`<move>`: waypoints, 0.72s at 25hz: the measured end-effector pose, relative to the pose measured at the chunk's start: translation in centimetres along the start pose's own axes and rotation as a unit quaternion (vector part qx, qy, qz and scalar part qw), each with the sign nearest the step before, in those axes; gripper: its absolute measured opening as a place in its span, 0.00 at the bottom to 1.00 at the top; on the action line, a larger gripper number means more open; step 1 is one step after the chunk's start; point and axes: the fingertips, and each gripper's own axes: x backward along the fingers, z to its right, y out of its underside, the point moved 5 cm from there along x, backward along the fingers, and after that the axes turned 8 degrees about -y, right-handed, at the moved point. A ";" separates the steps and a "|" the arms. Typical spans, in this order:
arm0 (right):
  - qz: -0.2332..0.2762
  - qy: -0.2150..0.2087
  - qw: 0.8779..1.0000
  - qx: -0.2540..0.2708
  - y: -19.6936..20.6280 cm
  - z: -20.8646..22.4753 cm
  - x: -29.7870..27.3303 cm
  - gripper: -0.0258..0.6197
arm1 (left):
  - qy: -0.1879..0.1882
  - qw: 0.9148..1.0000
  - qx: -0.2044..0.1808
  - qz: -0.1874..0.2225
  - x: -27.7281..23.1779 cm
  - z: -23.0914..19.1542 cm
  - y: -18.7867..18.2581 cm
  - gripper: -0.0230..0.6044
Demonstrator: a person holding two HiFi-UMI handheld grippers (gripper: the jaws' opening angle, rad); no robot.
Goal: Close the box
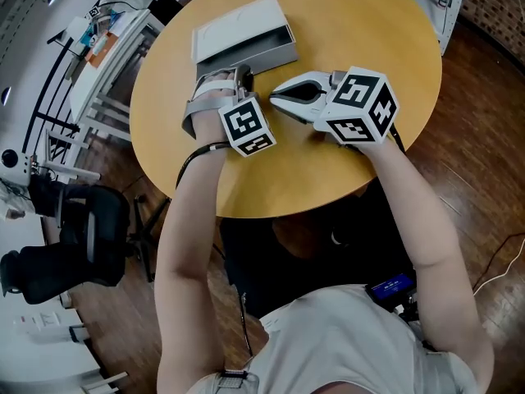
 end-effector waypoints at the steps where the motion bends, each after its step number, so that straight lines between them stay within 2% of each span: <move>1: 0.000 0.000 1.000 0.000 0.1 -0.1 -0.1 0.04 | 0.001 1.000 -0.002 -0.002 -0.5 -0.1 0.1 0.14; 18: -0.003 0.000 1.000 0.004 0.4 -0.5 -0.5 0.04 | -0.004 1.000 -0.015 -0.015 -6.0 -1.1 1.3 0.14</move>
